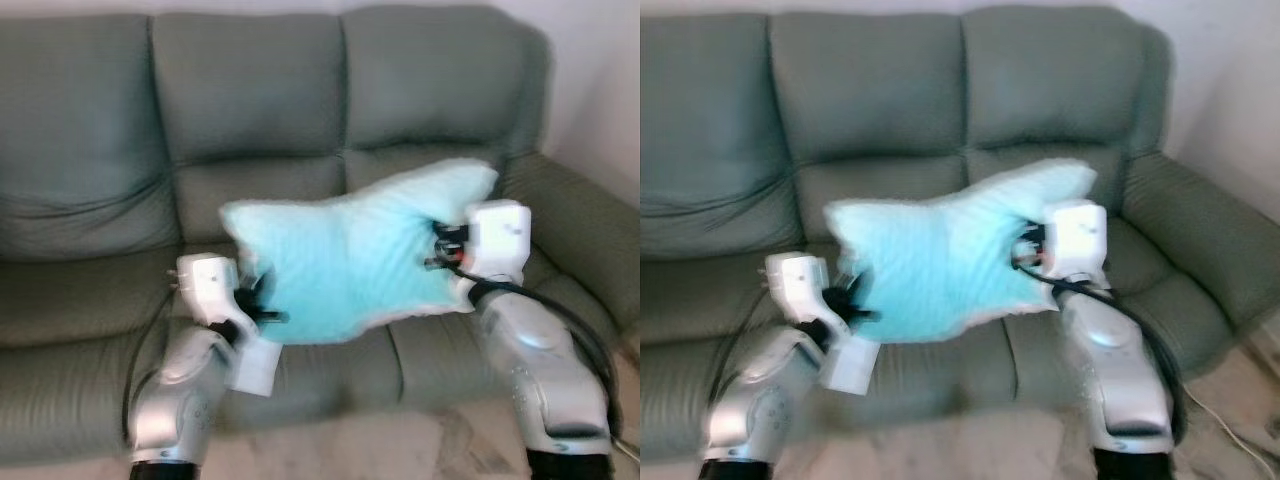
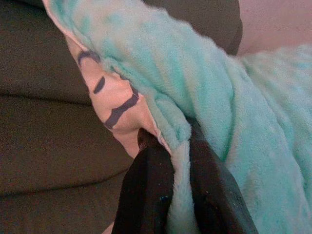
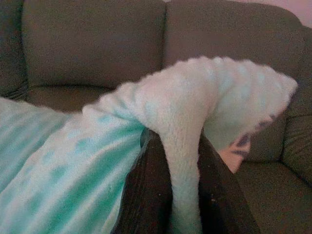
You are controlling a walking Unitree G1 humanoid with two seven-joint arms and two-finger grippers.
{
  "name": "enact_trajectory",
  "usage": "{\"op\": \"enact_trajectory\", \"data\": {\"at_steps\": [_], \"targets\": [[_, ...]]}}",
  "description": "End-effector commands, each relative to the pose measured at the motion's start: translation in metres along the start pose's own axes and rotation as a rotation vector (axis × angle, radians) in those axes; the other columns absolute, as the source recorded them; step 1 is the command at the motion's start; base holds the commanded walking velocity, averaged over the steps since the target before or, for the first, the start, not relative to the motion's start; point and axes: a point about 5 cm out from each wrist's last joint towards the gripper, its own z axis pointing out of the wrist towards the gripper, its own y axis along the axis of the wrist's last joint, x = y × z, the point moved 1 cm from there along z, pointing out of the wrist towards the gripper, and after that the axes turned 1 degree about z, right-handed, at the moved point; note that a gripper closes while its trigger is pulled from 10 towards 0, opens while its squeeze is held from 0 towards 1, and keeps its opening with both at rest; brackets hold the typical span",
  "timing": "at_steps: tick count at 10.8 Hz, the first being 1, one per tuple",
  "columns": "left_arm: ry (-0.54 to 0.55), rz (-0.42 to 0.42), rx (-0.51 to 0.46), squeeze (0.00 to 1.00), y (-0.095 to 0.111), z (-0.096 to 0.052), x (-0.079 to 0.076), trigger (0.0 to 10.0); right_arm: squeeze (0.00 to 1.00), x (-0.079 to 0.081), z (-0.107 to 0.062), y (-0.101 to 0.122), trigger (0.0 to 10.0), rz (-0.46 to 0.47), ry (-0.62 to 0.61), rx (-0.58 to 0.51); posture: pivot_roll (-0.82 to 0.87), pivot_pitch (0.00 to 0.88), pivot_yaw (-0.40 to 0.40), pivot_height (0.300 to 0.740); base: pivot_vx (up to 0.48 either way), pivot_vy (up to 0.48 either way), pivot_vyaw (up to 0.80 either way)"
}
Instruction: Move the pillow to the sofa
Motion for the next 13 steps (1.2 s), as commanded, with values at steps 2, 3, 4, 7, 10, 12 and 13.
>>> {"op": "enact_trajectory", "data": {"at_steps": [2, 3, 4, 7, 10, 12, 13], "targets": [[0.027, 0.028, -0.011, 0.0, 0.0057, -0.0019, 0.0065, 10.0, 0.0, 0.0087, 0.0015, 0.0098, 10.0, 0.007, 0.032, -0.041, -0.24, 0.044, -0.05, 0.74, 0.144, 0.18, 0.0], [0.026, 0.03, -0.011, 0.0, 0.0057, -0.0018, 0.0066, 10.0, 0.0, 0.009, 0.0016, 0.0094, 10.0, 0.008, 0.035, -0.039, -0.24, 0.043, -0.049, 0.74, 0.0, 0.0, 0.0], [0.024, 0.026, -0.012, 0.0, 0.0058, -0.0018, 0.0063, 10.0, 0.0, 0.0096, 0.0018, 0.0091, 10.0, 0.01, 0.037, -0.039, -0.24, 0.041, -0.047, 0.74, 0.0, 0.0, 0.0], [0.076, 0.068, -0.001, 0.0, 0.0043, -0.0016, 0.0131, 10.0, 0.0, 0.0109, 0.0012, 0.007, 10.0, 0.016, 0.037, -0.034, -0.23, 0.045, -0.043, 0.74, 0.0, 0.0, 0.0], [0.074, 0.071, 0.015, 0.0, -0.0014, -0.0027, 0.0135, 10.0, 0.0, 0.0106, 0.0007, 0.004, 10.0, 0.016, 0.027, -0.021, -0.23, 0.051, -0.042, 0.74, 0.0, 0.0, 0.0], [0.058, 0.066, 0.016, 0.0, -0.0031, -0.0005, 0.0095, 10.0, 0.0, 0.0076, 0.0005, 0.0019, 10.0, 0.02, 0.008, -0.009, -0.23, 0.051, -0.041, 0.74, 0.0, 0.0, -0.3], [0.053, 0.067, 0.017, 0.0, -0.0035, 0.0002, 0.0084, 10.0, 0.0, 0.0062, 0.0, 0.0011, 10.0, 0.022, 0.0, -0.006, -0.24, 0.054, -0.038, 0.74, 0.0, 0.0, -0.68]]}}
